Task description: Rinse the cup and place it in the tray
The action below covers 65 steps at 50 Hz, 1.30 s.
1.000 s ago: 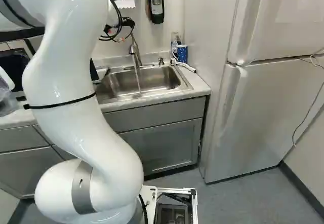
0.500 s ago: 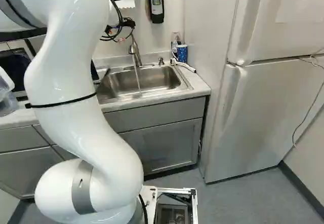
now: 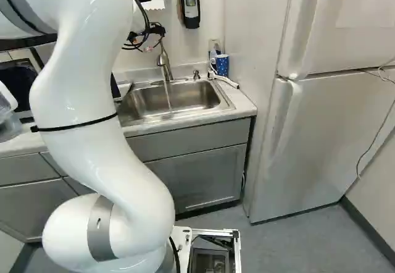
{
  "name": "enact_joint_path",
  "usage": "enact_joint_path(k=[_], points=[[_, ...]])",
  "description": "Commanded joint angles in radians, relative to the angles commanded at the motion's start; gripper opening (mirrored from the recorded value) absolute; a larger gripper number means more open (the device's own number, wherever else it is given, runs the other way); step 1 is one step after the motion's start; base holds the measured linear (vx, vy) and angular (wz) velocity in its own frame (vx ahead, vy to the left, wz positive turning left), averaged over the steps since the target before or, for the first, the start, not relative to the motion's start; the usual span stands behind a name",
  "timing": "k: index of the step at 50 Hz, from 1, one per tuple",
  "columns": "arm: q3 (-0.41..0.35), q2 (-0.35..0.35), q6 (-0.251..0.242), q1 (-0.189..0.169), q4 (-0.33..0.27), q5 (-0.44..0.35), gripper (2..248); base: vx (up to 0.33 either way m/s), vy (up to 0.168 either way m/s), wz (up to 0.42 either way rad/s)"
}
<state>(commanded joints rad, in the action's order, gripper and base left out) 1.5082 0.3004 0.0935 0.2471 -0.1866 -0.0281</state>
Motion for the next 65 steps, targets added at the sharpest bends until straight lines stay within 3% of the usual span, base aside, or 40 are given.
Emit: enact_joint_path(k=[65], points=[[0.010, 0.009, 0.000, 0.004, 0.000, 0.014, 247, 0.000, 0.000, 0.000]])
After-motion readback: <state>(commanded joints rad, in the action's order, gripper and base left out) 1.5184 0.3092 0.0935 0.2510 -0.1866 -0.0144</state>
